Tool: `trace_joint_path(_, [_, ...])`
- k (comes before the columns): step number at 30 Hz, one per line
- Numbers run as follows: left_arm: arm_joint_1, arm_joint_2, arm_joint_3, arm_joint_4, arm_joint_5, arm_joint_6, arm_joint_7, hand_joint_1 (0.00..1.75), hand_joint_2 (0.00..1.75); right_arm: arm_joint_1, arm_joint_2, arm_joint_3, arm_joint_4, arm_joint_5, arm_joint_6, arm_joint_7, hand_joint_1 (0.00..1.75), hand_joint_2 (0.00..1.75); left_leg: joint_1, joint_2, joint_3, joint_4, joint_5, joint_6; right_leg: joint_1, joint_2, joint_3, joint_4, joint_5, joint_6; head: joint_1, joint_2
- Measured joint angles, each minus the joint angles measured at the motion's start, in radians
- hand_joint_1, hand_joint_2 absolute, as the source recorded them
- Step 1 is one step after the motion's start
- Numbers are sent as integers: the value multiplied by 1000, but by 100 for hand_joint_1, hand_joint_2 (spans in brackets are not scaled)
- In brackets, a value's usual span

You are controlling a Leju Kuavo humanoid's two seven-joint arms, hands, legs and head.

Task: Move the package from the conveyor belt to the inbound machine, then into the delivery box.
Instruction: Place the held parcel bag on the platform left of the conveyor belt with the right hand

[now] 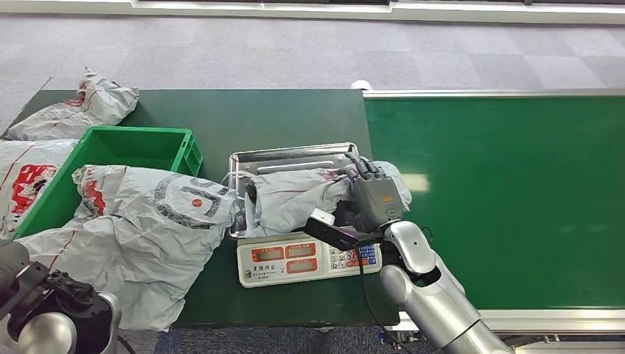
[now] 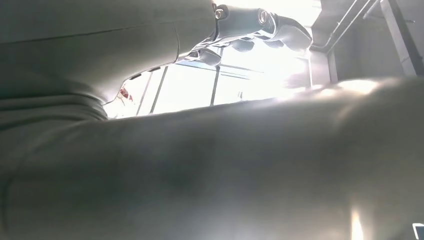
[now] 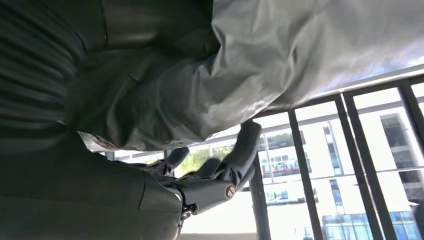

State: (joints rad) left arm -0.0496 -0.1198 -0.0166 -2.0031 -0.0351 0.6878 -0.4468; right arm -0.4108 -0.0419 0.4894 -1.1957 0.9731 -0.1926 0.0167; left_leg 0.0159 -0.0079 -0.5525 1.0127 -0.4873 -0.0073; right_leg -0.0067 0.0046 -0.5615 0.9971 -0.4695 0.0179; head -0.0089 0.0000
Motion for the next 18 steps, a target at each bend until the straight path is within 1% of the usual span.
trace_joint_path(5, [-1, -2, 0, 0, -22, 0, 1, 0, 0, 1, 0, 0, 12, 36, -81, -45, 0, 0, 0, 0, 0, 0, 0, 0, 0, 0, 0, 0, 0, 0, 0, 0])
trace_joint_path(9, [-3, -19, 9, 1, -41, 0, -5, 0, 0, -2, 0, 0, 18, 76, -152, -70, 0, 0, 0, 0, 0, 0, 0, 0, 0, 0, 0, 0, 0, 0, 0, 0])
trace_joint_path(15, [-6, -63, 31, 3, -46, 0, -10, 0, 0, -5, 0, 0, 23, 67, -197, -108, 0, 0, 0, 0, 0, 0, 0, 0, 0, 0, 0, 0, 0, 0, 0, 0])
trace_joint_path(18, [-6, -74, 36, 7, -55, 0, -5, 0, 0, -1, 0, 0, 5, 43, -204, -120, 0, 0, 0, 0, 0, 0, 0, 0, 0, 0, 0, 0, 0, 0, 0, 0])
